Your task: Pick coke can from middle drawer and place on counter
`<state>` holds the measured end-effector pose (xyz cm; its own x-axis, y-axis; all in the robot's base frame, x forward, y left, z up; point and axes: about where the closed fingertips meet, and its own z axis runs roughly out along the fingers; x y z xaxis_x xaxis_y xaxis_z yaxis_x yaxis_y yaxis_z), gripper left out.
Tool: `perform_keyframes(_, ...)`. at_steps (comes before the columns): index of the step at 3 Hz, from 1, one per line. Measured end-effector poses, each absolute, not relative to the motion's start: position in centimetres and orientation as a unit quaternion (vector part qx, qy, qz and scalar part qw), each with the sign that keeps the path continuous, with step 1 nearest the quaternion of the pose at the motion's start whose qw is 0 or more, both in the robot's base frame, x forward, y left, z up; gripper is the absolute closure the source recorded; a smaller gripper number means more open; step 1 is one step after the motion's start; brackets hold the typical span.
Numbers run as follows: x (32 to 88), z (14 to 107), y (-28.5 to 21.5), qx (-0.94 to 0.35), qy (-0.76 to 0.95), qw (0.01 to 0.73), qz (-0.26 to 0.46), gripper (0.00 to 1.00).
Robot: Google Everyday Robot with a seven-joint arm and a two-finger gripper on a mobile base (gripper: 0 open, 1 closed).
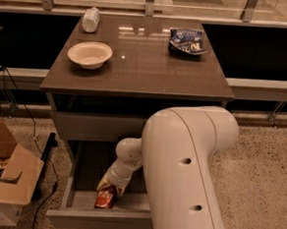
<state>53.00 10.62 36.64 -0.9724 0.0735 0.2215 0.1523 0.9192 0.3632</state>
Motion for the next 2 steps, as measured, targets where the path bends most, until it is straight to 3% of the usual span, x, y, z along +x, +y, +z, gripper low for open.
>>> perform_keyframes(1,53.1,39.9,10.8,-0.049,-0.967,0.072,-0.239,0.98)
perform_keyframes(2,52.5,46.2,10.9,0.002,-0.949,0.010,-0.314,1.00)
